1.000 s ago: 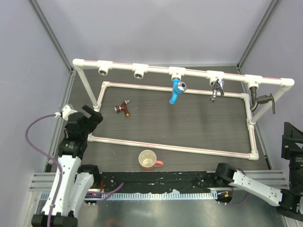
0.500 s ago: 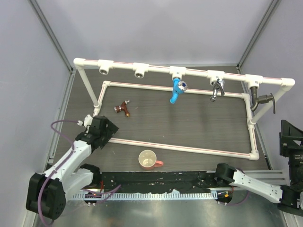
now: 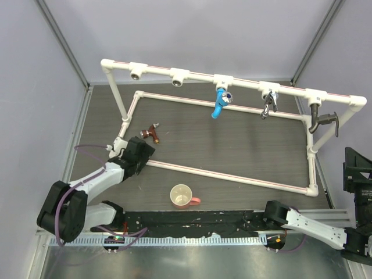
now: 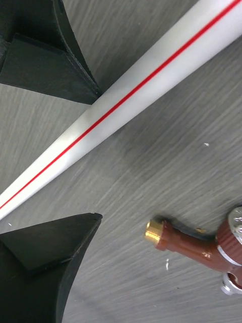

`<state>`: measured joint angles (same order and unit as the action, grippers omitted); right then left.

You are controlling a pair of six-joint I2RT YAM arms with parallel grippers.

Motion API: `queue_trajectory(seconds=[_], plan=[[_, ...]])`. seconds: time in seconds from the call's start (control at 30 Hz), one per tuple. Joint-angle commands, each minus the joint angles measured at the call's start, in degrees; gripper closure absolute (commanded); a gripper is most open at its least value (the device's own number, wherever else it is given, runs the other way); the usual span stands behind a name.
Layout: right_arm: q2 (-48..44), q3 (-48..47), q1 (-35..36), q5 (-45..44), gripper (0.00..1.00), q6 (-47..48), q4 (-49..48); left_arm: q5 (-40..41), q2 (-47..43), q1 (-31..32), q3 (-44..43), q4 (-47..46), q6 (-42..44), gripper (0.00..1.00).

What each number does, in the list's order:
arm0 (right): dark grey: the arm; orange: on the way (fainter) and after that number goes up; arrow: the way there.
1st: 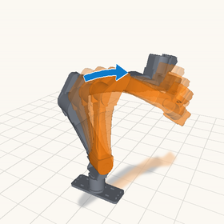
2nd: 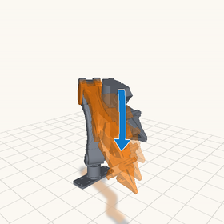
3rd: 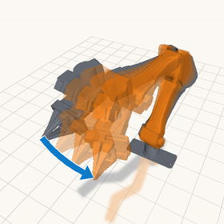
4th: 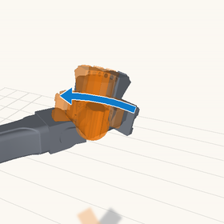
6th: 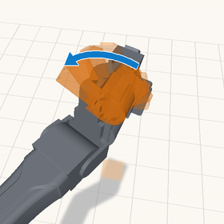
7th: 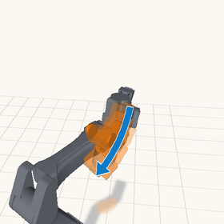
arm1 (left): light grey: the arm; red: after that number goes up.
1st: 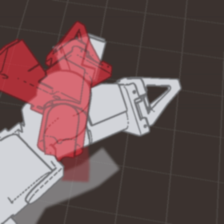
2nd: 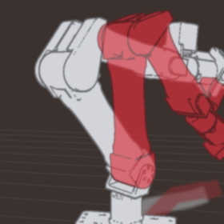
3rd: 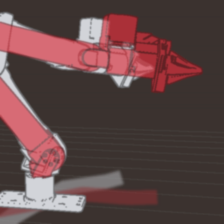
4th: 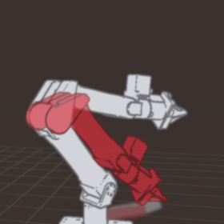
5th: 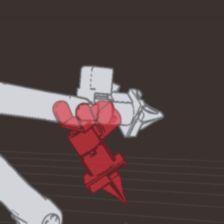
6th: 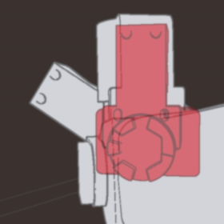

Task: Install the water faucets

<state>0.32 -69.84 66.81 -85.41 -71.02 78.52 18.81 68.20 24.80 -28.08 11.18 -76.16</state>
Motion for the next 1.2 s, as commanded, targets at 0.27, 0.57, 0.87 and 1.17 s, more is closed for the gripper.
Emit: queue_trajectory(seconds=[0.27,0.57,0.87,1.17], plan=[[-0.14,-0.56,1.57,-9.96,0.1,-1.22,7.79,7.12,9.49,-10.01,-3.48,-9.51,-2.33,0.13],[-0.14,-0.64,2.45,-10.22,0.1,-0.87,7.79,6.6,5.01,-15.57,-10.84,-3.89,6.71,0.11],[-0.14,-0.56,4.21,-10.75,0.09,-0.78,7.79,8.18,14.65,-14.6,-25.88,6.31,23.24,0.07],[-0.14,-0.73,4.38,-10.4,0.09,-0.87,7.79,2.3,30.22,-16.8,-35.55,7.98,24.31,0.06]])
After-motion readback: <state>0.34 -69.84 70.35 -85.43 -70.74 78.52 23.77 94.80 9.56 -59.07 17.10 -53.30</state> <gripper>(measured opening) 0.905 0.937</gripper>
